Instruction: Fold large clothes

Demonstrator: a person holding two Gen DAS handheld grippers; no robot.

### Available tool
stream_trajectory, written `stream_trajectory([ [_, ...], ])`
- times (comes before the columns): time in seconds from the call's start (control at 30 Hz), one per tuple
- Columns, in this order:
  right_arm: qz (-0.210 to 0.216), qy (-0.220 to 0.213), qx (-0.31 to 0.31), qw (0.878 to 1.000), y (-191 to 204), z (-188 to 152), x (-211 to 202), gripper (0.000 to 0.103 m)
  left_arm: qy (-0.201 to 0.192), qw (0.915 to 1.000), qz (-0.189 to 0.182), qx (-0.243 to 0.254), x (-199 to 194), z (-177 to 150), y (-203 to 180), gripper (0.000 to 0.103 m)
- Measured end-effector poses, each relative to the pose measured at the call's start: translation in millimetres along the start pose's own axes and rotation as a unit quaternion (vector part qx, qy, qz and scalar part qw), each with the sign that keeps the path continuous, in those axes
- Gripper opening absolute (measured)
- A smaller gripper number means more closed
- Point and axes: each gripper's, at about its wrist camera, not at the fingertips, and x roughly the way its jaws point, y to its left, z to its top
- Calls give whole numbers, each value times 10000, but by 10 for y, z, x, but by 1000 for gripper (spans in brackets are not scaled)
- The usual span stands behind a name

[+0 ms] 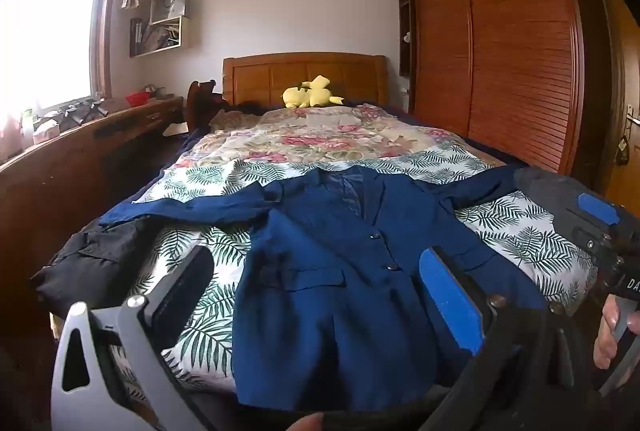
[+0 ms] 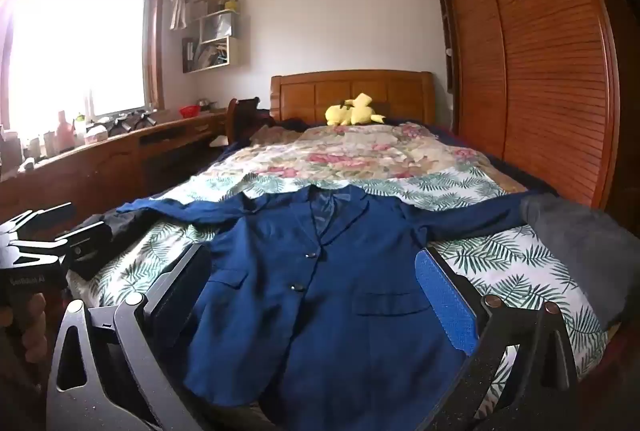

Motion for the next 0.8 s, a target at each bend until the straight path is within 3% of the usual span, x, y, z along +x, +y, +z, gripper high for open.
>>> stream_trajectory([
  [0.8,21,6,57,10000,-3,13,3,103,11,10000,74,-47,-57,16,38,103],
])
